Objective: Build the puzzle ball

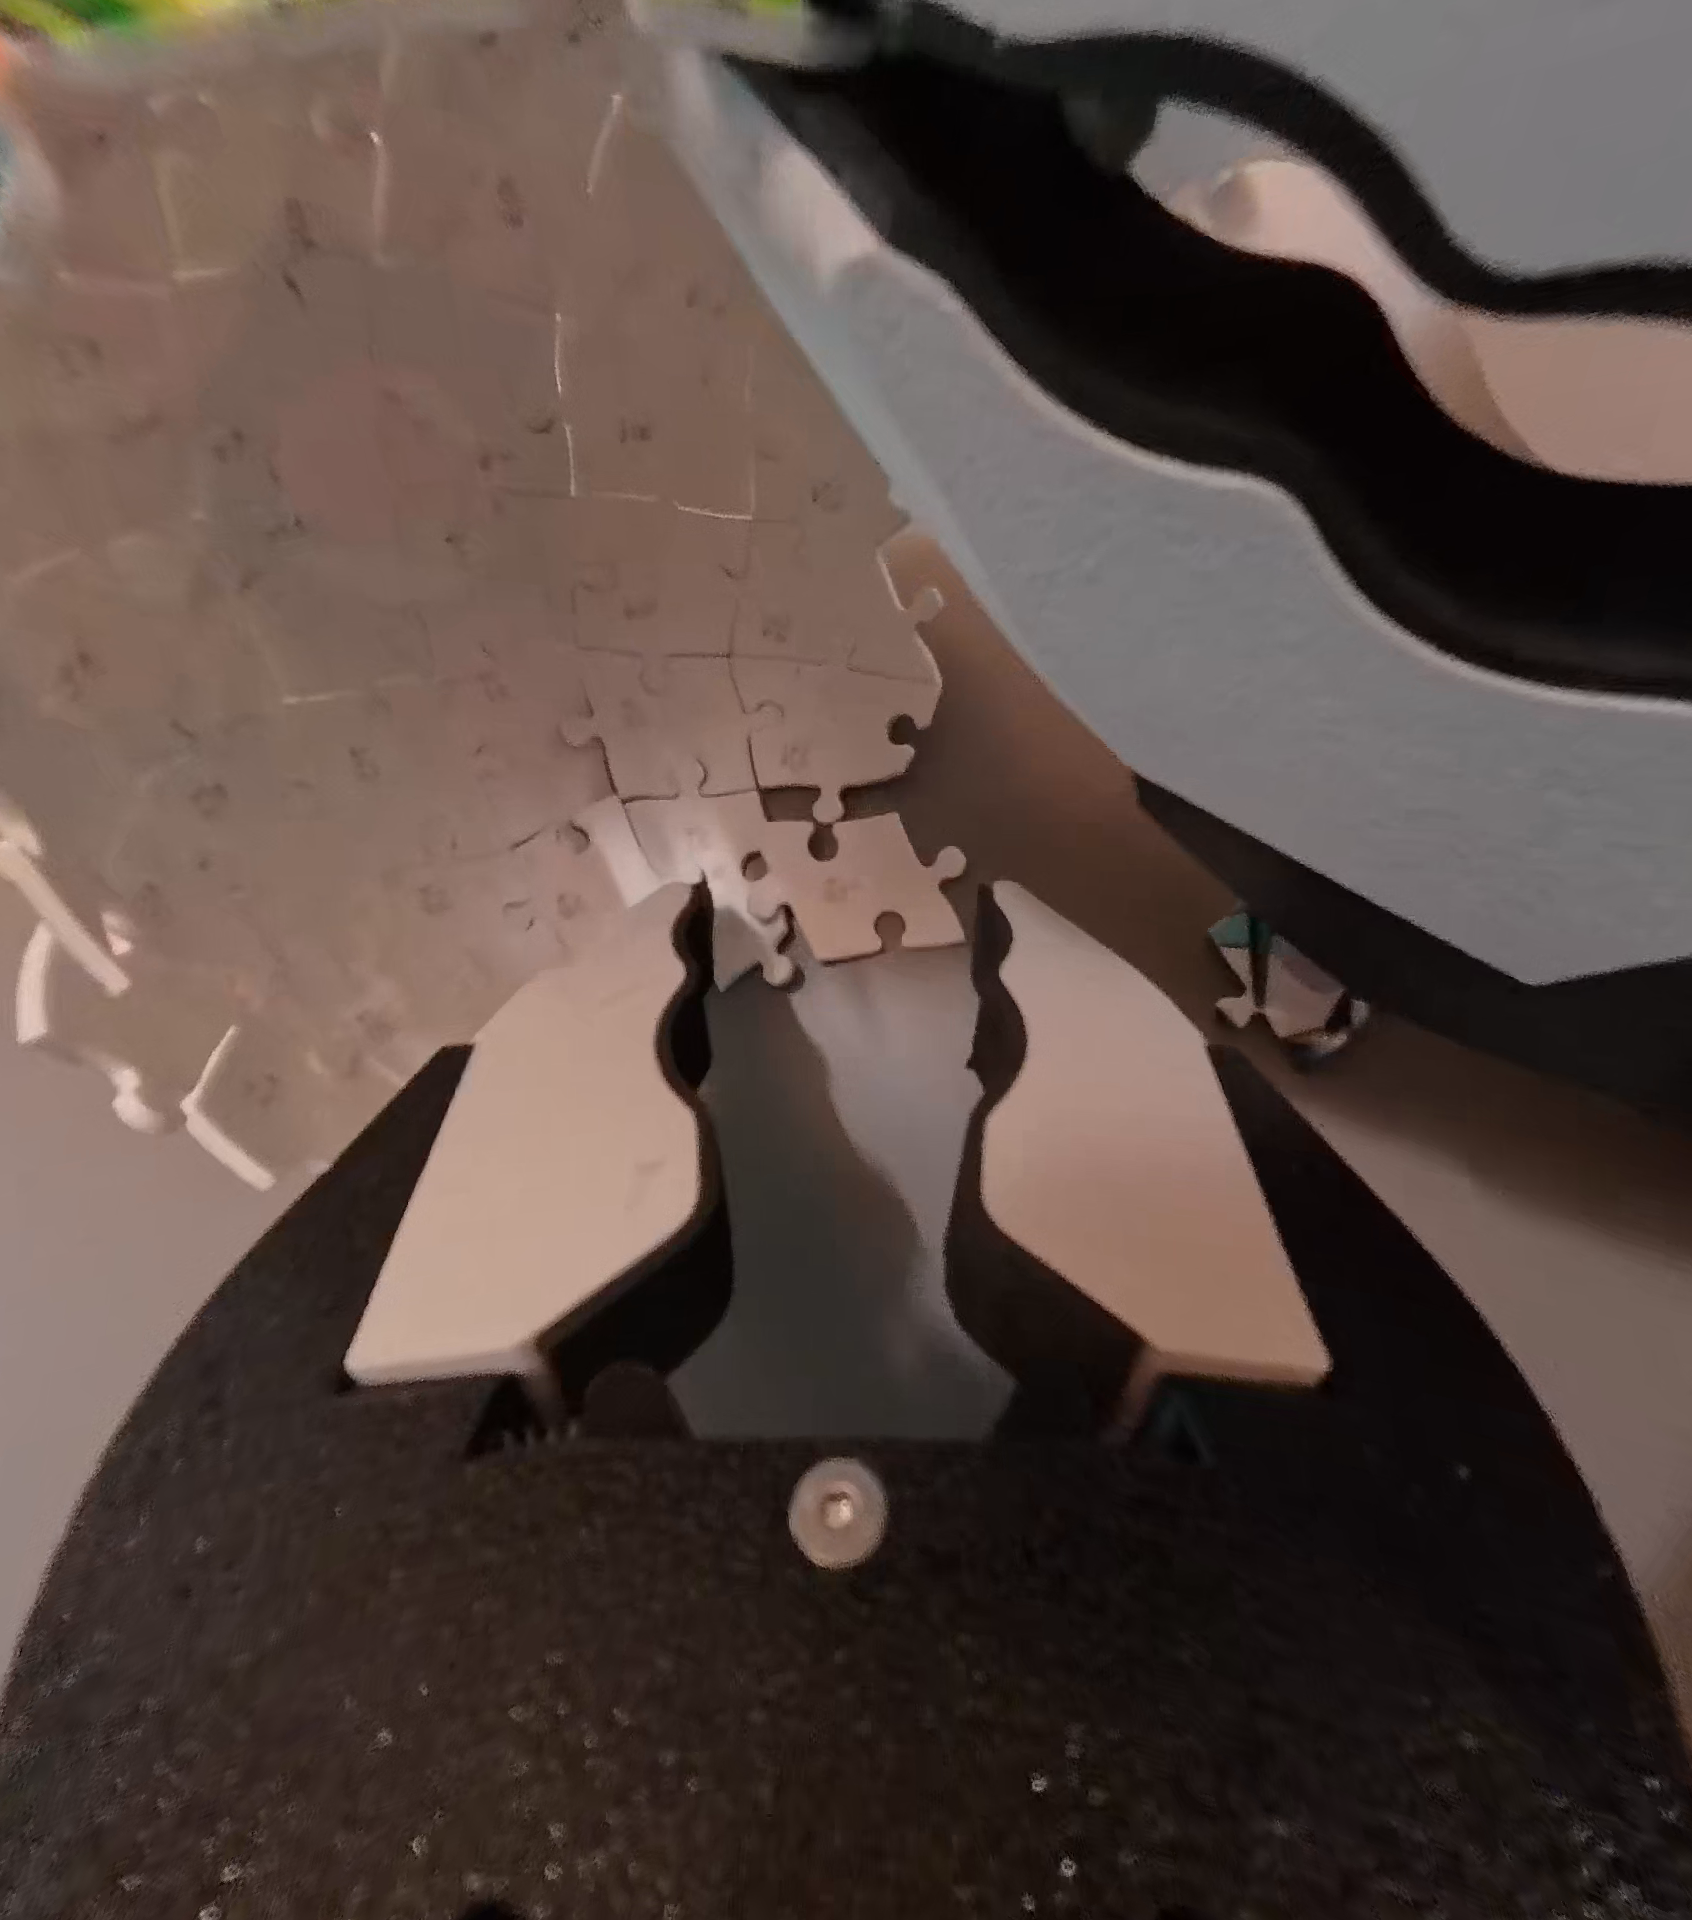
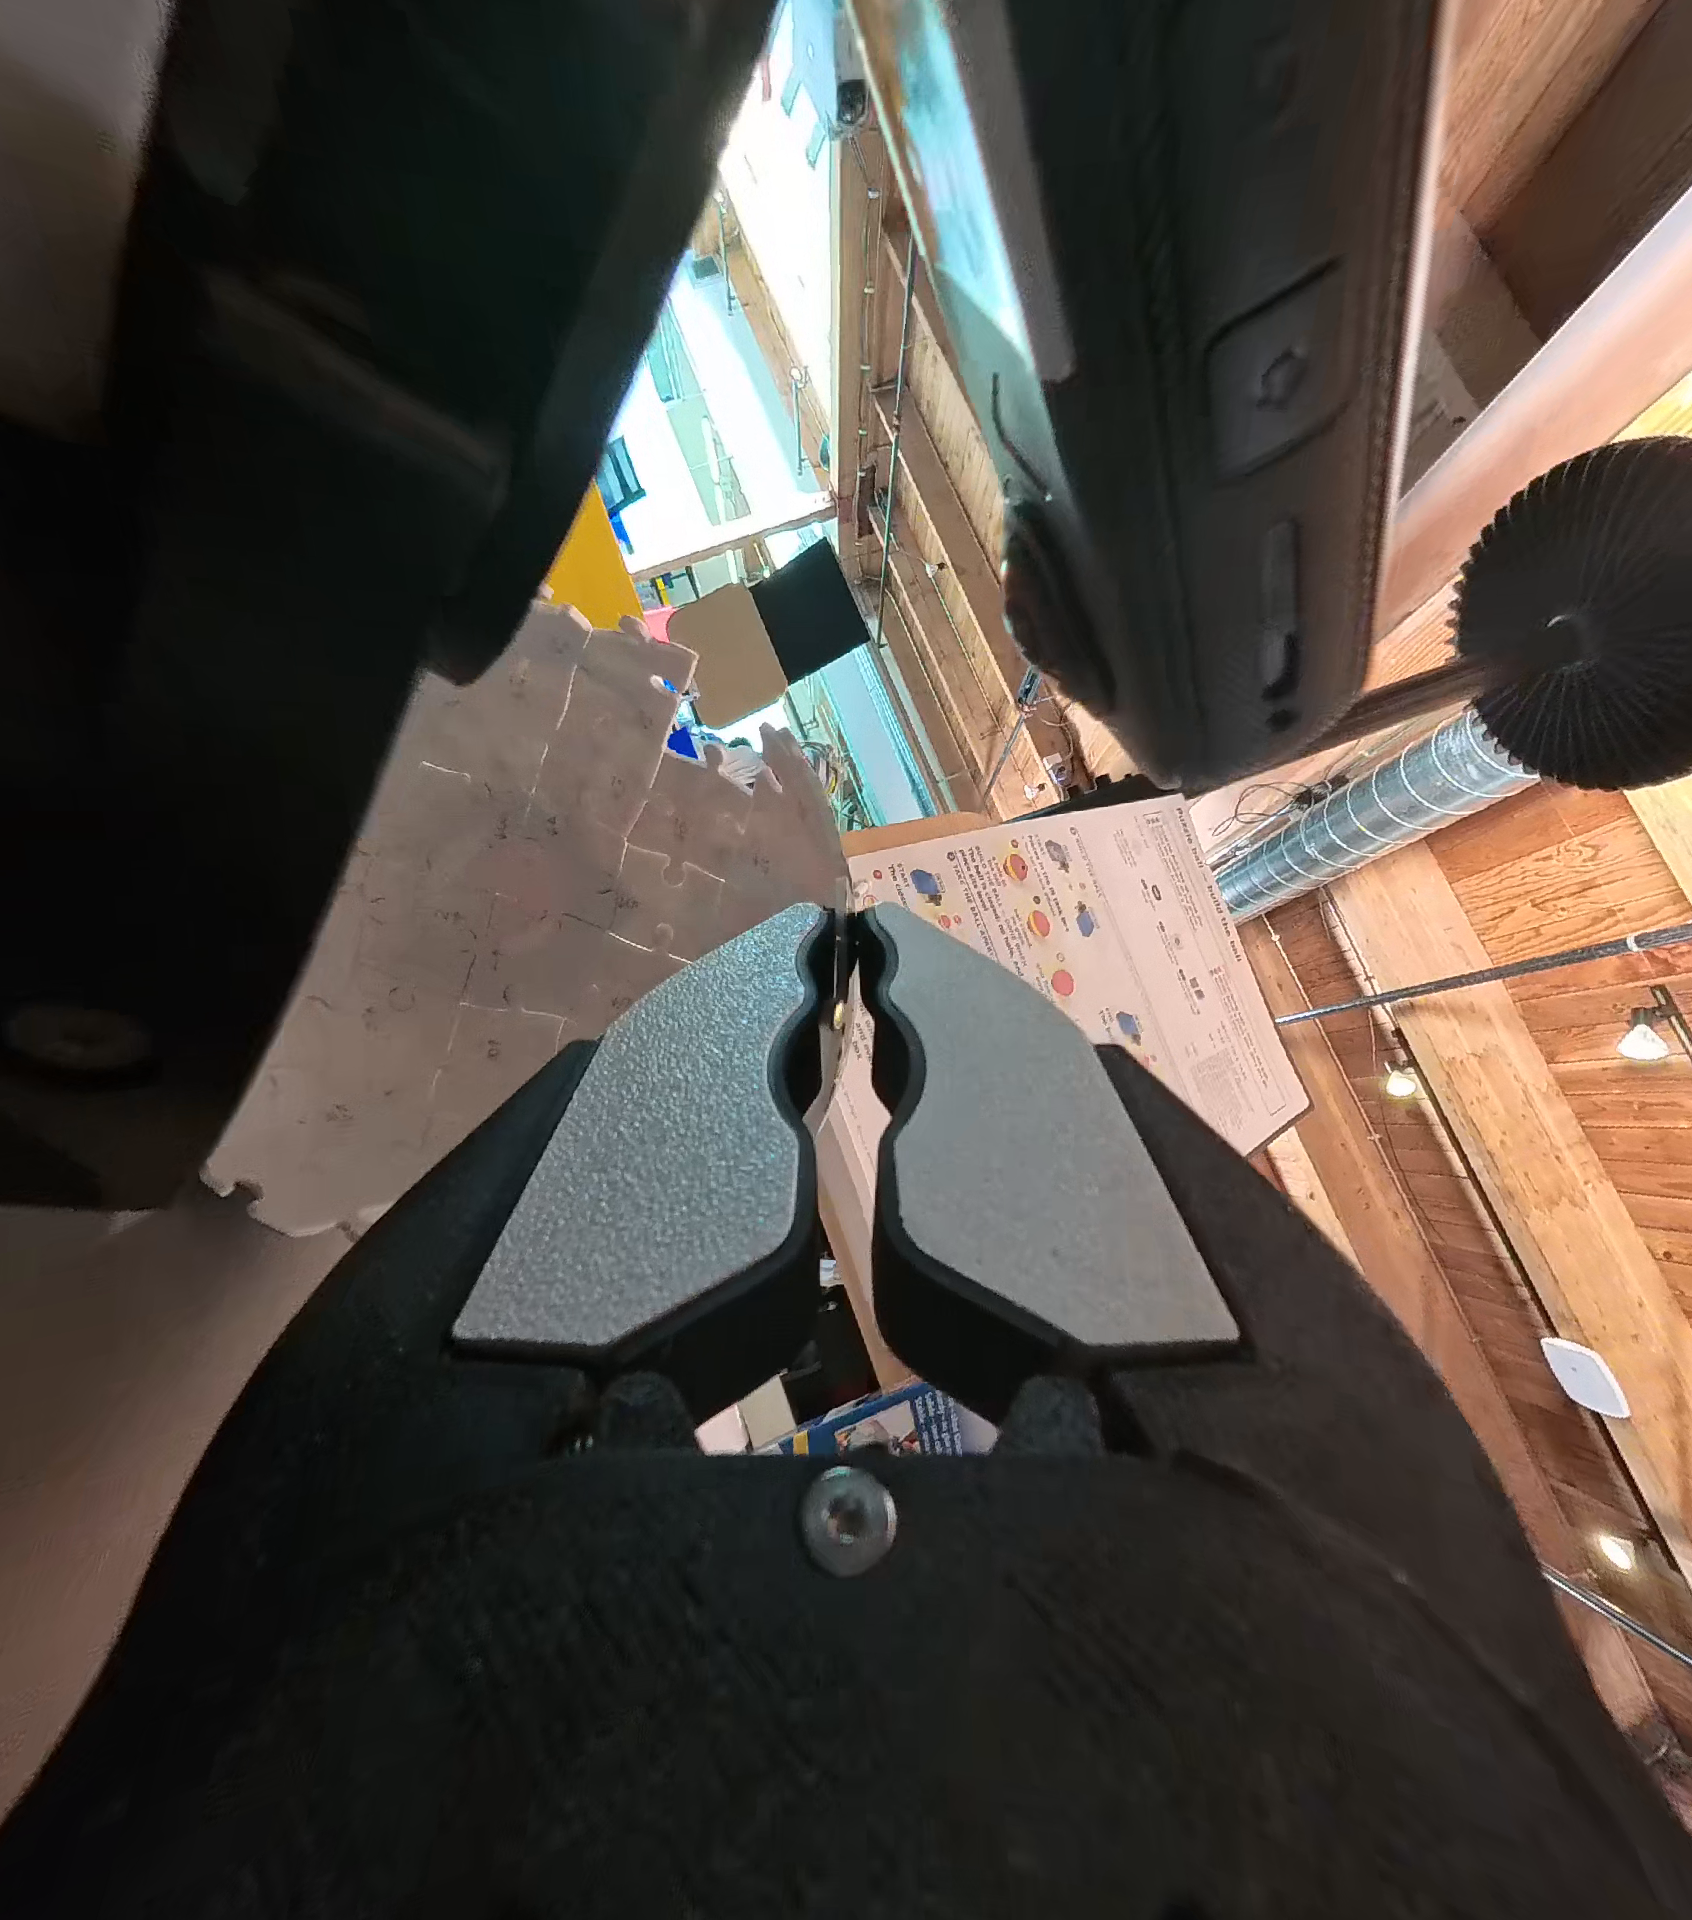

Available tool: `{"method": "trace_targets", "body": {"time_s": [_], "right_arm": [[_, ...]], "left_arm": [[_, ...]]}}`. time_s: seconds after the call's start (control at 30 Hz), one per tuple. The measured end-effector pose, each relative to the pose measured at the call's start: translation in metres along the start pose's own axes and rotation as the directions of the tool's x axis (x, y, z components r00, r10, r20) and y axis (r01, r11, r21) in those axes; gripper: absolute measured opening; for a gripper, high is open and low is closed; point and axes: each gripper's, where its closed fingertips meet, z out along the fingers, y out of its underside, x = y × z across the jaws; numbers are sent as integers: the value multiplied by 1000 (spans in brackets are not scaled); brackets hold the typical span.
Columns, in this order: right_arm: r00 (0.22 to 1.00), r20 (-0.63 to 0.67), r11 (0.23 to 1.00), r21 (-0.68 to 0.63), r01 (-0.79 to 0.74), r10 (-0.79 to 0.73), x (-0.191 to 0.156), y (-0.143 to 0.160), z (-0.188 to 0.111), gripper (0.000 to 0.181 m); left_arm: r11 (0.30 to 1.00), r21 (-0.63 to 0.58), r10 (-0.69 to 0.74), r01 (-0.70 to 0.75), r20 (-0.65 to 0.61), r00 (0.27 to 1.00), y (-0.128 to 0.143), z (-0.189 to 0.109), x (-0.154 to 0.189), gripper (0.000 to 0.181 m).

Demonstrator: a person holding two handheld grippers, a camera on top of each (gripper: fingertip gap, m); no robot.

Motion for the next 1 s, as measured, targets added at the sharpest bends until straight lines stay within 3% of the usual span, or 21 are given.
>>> {"method": "trace_targets", "body": {"time_s": [0.33, 1.0], "right_arm": [[1000, 1, 1000, -4, -12, 12, 0, 1, -1, 4], [999, 3, 999, -13, -32, 32, 0, 5, -2, 4]], "left_arm": [[1000, 4, -13, 13, -59, 998, -3, 4, 7, 34], [996, 55, 69, -69, 2, 998, -10, 6, 1, 31]]}}
